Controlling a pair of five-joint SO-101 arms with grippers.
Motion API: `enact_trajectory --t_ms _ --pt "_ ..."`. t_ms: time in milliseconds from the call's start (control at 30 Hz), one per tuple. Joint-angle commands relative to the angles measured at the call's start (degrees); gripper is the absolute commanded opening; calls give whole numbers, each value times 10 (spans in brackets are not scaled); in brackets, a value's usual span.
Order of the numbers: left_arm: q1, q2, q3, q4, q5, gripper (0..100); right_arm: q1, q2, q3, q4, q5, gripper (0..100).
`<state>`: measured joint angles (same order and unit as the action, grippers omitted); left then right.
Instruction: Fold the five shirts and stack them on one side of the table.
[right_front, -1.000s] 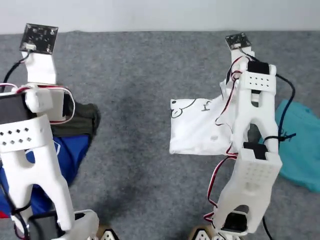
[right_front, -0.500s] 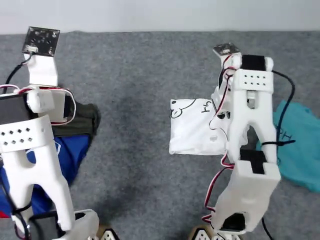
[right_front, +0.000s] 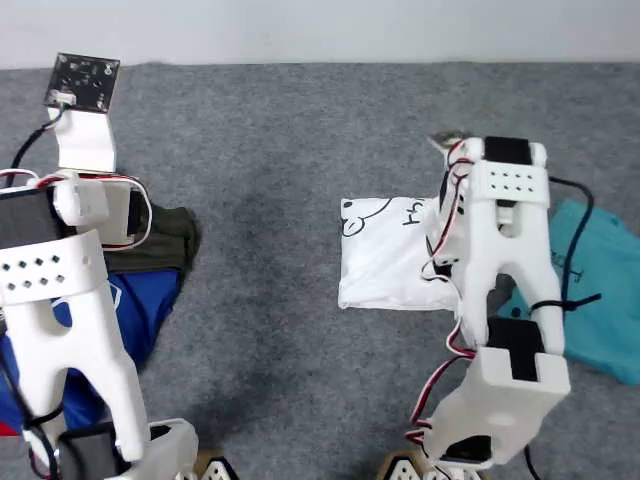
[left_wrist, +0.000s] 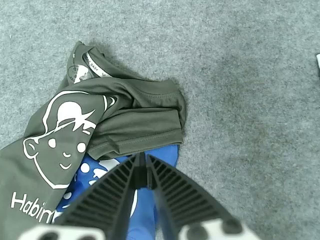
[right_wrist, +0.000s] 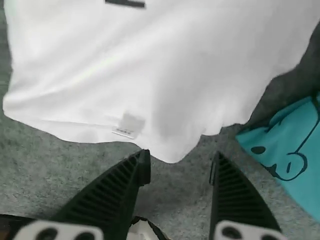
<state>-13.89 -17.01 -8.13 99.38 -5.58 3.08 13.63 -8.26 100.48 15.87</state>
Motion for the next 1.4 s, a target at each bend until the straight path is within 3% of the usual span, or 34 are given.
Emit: enact_trajectory --t_ms 0,200,400,667,833,1167,1367 --pt "-3 -17 -1 11 -3 6 24 -20 4 22 -8 209" --pt "-3 -16 1 11 -3 6 35 29 11 22 -9 208" --pt "-3 -19 24 11 -4 6 3 73 9 15 -10 125" --pt "-3 -19 24 11 -4 6 -22 115 -4 -11 -10 110" --pt "-3 -18 24 11 -4 6 -21 119 -18 -20 -6 11" --pt "-2 -17 24 11 -5 6 -22 110 -149 23 -4 11" --pt "-2 -16 24 10 -5 6 -26 46 -156 23 45 11"
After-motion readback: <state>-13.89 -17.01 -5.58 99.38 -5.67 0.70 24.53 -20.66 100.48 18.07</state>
